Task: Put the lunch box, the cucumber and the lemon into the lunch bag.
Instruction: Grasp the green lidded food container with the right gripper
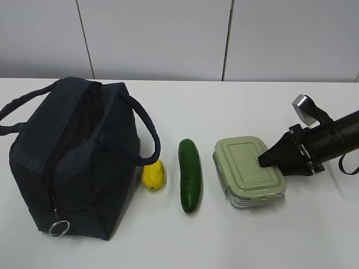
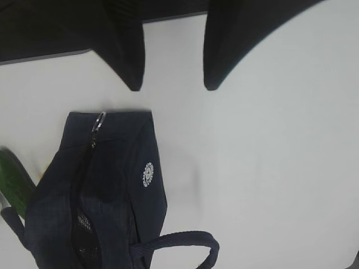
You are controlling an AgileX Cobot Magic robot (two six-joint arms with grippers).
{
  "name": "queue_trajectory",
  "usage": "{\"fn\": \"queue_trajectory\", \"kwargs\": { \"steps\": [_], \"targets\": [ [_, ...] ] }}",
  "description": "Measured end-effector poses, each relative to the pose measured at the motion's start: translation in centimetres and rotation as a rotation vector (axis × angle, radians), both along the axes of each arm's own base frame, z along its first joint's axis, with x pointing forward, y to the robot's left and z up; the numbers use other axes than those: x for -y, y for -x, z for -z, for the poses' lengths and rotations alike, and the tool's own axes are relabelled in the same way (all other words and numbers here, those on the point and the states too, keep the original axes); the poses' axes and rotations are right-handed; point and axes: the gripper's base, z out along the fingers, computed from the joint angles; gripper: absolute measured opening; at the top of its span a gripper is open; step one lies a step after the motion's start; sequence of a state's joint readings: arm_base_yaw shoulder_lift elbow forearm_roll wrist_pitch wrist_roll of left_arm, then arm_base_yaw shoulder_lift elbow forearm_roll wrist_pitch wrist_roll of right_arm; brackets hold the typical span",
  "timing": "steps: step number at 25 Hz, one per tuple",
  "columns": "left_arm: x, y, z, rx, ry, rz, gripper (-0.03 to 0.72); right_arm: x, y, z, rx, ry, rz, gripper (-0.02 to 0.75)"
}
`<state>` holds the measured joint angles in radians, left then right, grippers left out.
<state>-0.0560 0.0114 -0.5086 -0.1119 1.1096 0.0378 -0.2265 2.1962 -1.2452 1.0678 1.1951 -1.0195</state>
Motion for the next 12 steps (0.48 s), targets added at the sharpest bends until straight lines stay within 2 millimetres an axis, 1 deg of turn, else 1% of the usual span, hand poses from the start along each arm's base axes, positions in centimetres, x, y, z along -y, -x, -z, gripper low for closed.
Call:
{"fn": "queue_trajectory", "kwargs": {
  "steps": [12],
  "targets": [
    [0.00, 0.00, 0.00, 0.000, 0.000, 0.000, 0.239, -0.01, 0.02, -0.01, -0.001, -0.002, -0.002, 0.391]
  ]
}}
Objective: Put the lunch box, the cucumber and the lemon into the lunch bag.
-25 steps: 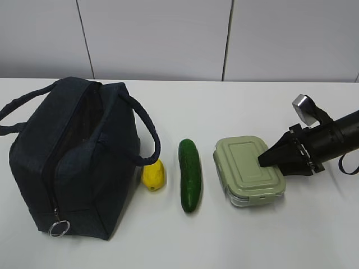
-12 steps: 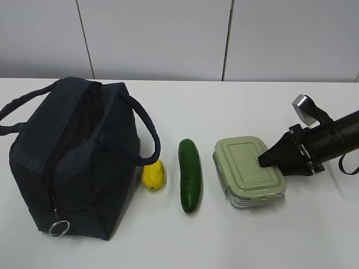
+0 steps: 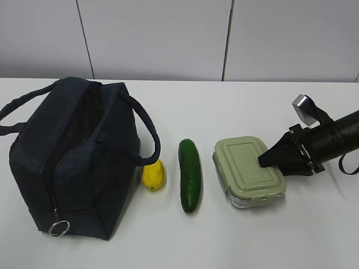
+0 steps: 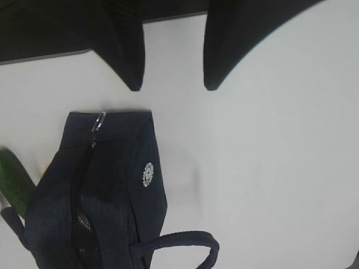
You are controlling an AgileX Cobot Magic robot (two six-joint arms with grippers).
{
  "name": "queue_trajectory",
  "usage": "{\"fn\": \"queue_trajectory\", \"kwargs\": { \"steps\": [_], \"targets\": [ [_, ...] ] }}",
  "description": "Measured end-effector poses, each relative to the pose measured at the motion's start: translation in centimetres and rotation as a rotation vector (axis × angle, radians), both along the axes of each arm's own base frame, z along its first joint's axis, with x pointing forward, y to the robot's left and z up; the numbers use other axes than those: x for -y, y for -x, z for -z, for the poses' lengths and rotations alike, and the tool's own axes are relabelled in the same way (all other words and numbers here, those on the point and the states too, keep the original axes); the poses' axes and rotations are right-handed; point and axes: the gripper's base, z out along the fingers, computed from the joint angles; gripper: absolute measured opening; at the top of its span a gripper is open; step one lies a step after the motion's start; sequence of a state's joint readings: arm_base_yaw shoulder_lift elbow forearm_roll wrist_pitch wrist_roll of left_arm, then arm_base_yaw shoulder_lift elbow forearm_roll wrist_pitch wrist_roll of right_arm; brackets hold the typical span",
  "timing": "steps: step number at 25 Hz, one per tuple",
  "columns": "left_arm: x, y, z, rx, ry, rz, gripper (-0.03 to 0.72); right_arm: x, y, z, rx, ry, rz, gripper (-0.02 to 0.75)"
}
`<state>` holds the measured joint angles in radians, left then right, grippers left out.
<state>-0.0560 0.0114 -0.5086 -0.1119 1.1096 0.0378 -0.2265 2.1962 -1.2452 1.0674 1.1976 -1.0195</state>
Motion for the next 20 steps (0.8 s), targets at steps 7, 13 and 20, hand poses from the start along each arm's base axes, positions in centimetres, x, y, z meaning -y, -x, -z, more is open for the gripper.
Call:
{"fn": "queue_trajectory", "kwargs": {
  "steps": [7, 13, 20],
  "targets": [
    [0.00, 0.00, 0.00, 0.000, 0.000, 0.000, 0.239, 0.00, 0.01, 0.01, 0.000, 0.001, -0.001, 0.391],
    [0.00, 0.00, 0.00, 0.000, 0.000, 0.000, 0.239, 0.00, 0.01, 0.01, 0.000, 0.001, -0.001, 0.382],
    [0.00, 0.00, 0.00, 0.000, 0.000, 0.000, 0.239, 0.00, 0.01, 0.01, 0.000, 0.001, -0.001, 0.365]
  ]
}}
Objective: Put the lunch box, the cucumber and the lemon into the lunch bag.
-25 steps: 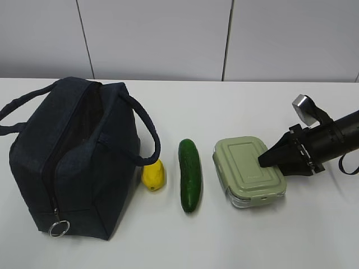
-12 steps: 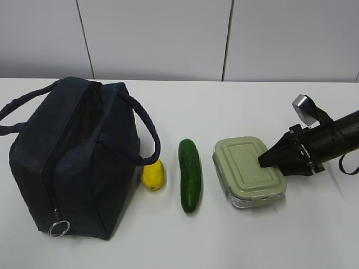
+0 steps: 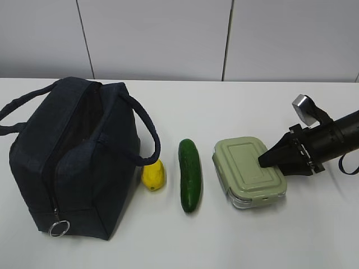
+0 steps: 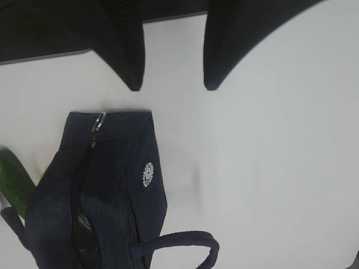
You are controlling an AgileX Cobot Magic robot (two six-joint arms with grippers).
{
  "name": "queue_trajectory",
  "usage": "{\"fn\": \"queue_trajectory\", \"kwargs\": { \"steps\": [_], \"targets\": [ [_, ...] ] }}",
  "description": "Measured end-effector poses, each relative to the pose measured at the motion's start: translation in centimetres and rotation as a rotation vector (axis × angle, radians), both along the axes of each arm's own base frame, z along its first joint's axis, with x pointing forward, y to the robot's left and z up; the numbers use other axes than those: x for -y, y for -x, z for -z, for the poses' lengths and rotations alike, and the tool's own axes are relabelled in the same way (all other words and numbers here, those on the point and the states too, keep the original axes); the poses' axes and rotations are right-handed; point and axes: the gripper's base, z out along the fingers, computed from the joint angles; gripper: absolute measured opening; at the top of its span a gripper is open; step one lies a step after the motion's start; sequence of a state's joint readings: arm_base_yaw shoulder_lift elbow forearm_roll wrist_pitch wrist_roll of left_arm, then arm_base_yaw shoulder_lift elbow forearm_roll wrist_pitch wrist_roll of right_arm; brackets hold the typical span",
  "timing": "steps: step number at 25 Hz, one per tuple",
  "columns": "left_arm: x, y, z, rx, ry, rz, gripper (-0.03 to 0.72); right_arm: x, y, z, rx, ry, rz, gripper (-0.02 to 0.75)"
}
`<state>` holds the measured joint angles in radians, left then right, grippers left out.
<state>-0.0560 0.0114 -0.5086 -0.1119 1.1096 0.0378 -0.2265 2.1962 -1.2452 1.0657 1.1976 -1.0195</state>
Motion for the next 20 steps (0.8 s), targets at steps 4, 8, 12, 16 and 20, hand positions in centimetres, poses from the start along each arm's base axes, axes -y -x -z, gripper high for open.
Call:
{"fn": "queue_trajectory", "kwargs": {
  "steps": [4, 8, 12, 16, 20],
  "targets": [
    [0.00, 0.00, 0.00, 0.000, 0.000, 0.000, 0.239, 0.00, 0.00, 0.00, -0.002, 0.000, 0.001, 0.363],
    [0.00, 0.00, 0.00, 0.000, 0.000, 0.000, 0.239, -0.01, -0.02, -0.02, -0.019, -0.004, 0.016, 0.360],
    [0.00, 0.00, 0.00, 0.000, 0.000, 0.000, 0.239, -0.02, -0.05, -0.04, -0.035, -0.008, 0.031, 0.360],
    [0.00, 0.00, 0.00, 0.000, 0.000, 0.000, 0.239, -0.03, -0.06, -0.05, -0.045, -0.011, 0.040, 0.360],
    [0.00, 0.00, 0.00, 0.000, 0.000, 0.000, 0.239, -0.03, -0.06, -0.05, -0.054, -0.012, 0.046, 0.360]
  ]
}}
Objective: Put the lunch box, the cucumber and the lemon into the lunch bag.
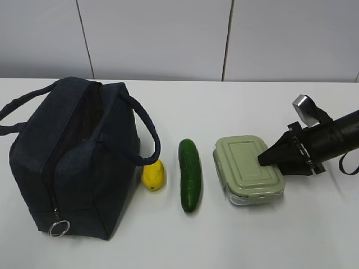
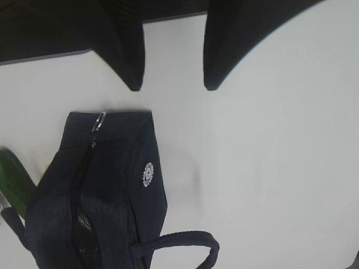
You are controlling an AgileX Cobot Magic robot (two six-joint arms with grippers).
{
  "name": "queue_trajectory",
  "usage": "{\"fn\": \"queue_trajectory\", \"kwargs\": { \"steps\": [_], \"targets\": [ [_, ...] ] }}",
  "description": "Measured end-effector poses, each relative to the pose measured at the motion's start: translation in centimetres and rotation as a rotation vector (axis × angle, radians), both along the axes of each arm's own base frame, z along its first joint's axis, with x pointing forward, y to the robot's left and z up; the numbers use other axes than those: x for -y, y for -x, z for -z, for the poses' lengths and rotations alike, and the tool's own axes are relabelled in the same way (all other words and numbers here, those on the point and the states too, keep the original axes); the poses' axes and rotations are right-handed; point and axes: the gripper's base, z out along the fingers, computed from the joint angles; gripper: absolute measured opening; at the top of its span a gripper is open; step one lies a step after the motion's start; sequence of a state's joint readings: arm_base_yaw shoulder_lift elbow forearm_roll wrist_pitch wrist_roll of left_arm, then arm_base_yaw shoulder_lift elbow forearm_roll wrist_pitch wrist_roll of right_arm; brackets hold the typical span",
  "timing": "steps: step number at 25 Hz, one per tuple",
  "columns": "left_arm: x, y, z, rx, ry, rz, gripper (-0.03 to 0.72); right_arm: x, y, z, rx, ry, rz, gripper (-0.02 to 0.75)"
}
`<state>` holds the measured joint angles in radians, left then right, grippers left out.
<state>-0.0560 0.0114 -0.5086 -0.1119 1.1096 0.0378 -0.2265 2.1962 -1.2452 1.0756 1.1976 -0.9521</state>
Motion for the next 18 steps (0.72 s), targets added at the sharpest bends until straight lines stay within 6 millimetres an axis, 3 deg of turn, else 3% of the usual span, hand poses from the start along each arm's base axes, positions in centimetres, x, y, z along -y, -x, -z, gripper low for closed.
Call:
{"fn": "queue_trajectory", "kwargs": {
  "steps": [18],
  "targets": [
    [0.00, 0.00, 0.00, 0.000, 0.000, 0.000, 0.239, 0.00, -0.04, -0.01, -0.030, -0.005, 0.026, 0.359]
  ]
}}
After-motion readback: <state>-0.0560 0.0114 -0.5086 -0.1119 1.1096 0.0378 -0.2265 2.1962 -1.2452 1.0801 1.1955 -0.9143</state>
